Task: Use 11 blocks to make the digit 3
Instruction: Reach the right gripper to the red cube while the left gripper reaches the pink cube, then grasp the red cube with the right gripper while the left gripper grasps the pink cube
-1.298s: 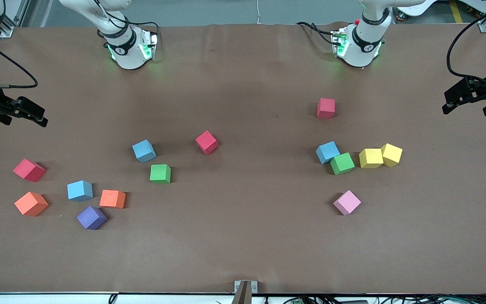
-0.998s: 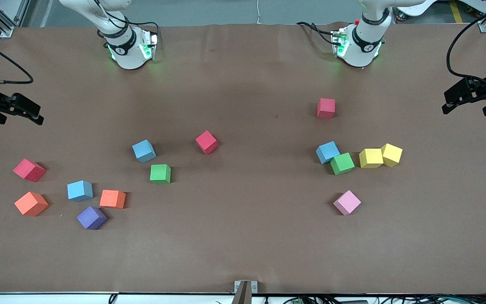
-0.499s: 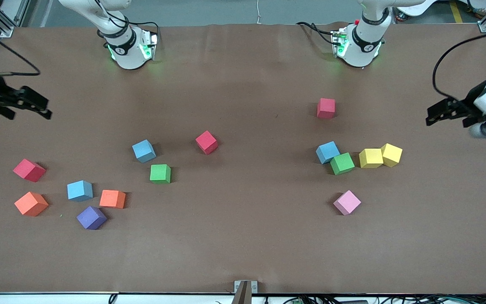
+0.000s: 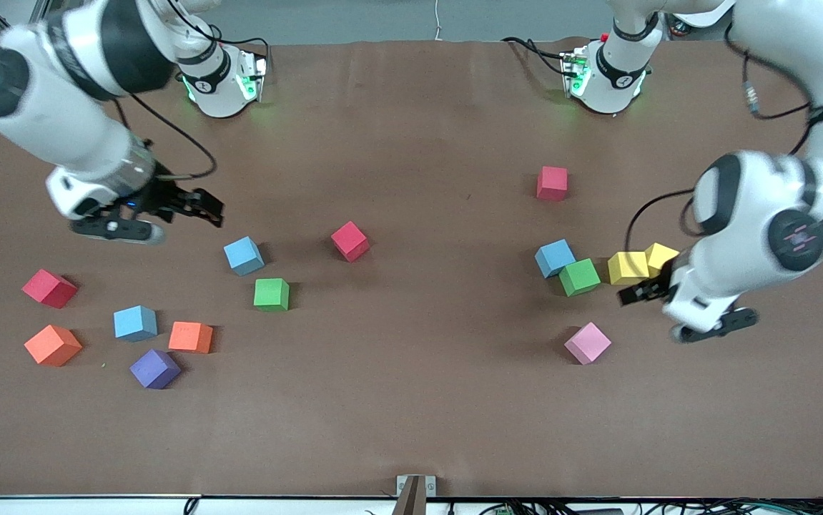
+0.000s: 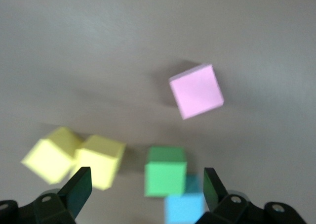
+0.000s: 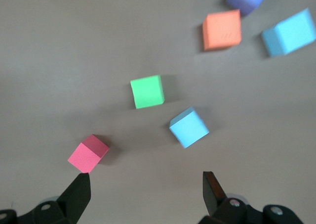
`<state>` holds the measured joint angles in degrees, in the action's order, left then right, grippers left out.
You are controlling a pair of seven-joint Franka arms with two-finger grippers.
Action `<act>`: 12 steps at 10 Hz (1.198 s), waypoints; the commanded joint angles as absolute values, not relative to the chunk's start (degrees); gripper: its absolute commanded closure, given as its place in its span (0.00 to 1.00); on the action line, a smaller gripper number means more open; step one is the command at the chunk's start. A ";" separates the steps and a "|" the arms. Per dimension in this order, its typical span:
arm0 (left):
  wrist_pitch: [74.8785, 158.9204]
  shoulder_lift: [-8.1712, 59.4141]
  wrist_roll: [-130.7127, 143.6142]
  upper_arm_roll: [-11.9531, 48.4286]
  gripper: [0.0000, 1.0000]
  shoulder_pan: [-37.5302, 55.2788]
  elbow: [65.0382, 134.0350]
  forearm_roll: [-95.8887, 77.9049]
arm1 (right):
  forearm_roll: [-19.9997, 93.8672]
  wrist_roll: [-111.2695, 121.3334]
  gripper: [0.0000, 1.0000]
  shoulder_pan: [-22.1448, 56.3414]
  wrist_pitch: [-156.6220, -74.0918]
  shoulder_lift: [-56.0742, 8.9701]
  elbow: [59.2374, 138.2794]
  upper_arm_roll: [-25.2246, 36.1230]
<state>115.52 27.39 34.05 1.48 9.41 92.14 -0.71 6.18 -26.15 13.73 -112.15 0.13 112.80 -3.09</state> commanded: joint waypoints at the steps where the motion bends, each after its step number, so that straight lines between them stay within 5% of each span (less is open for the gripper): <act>1: 120.99 36.70 47.94 1.49 0.00 10.28 85.44 -0.44 | 8.43 -35.20 0.00 17.91 -121.85 -0.43 121.70 -2.64; 5: 128.92 42.27 53.44 1.49 0.00 10.20 84.90 -0.35 | 8.79 -68.75 0.00 30.64 -144.18 -15.17 122.96 -2.46; 9: 131.39 44.21 52.74 1.58 0.01 10.37 85.08 -0.18 | 9.84 -71.71 0.00 32.60 -145.98 -20.47 122.78 -2.55; 12: 131.48 44.12 52.38 1.58 0.47 10.37 85.52 -0.09 | 12.38 -74.00 0.00 33.40 -147.22 -22.06 122.70 -2.72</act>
